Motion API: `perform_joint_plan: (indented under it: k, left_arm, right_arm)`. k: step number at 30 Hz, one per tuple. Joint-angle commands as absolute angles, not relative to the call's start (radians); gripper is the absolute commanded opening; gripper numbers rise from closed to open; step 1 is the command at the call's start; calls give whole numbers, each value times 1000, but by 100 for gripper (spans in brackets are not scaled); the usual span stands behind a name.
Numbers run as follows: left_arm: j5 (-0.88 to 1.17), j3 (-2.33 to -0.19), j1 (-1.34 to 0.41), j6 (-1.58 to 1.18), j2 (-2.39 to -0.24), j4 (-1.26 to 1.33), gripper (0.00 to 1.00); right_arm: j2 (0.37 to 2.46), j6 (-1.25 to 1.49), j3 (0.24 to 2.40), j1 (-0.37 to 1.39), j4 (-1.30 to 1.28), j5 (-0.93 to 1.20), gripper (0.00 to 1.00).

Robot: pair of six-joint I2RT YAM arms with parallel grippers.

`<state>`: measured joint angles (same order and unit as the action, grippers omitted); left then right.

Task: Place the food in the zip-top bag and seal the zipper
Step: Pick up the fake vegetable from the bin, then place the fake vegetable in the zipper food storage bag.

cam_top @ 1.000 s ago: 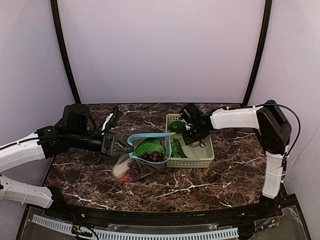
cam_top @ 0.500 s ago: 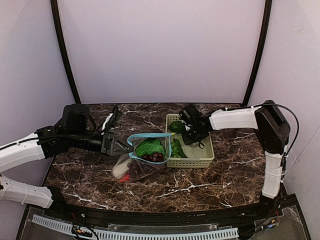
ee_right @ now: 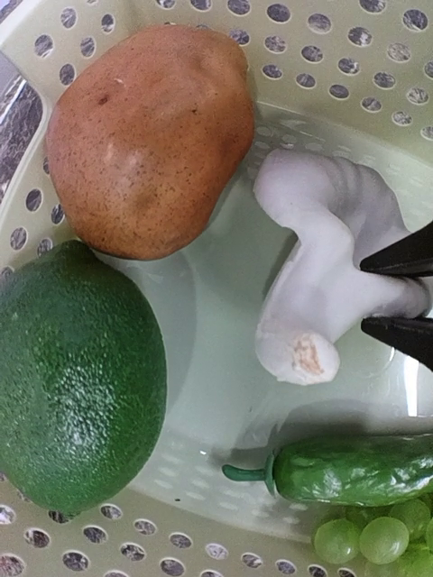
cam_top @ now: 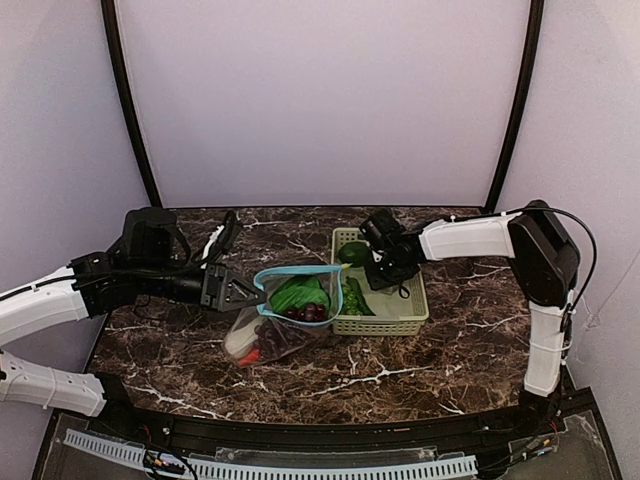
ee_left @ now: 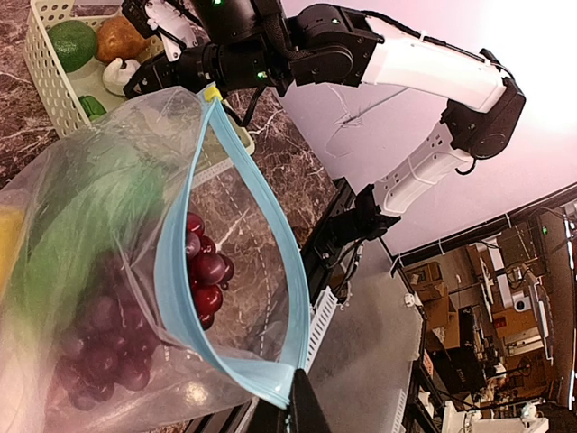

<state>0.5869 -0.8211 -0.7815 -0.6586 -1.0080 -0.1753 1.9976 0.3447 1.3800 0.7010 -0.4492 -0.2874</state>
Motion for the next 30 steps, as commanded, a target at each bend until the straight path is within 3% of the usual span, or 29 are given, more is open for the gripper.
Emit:
perform_joint_plan:
  k: [1, 9, 18, 23, 30]
  left_arm:
    - [602, -821, -775, -658, -967, -155, 1]
    - [598, -815, -775, -665, -960, -148, 1]
    - [608, -812, -775, -688, -974, -123, 1]
    - [613, -813, -775, -714, -980, -102, 1]
    - [611, -802, -775, -722, -966, -113, 1]
  right_arm:
    - [1995, 366, 1359, 695, -438, -280, 10]
    - [1829, 378, 1304, 693, -444, -239, 5]
    - [1433, 376, 1182, 707, -458, -33, 4]
    - [1266, 349, 1185, 801, -487, 103, 4]
    - [1236, 301, 1223, 986, -475, 187, 4]
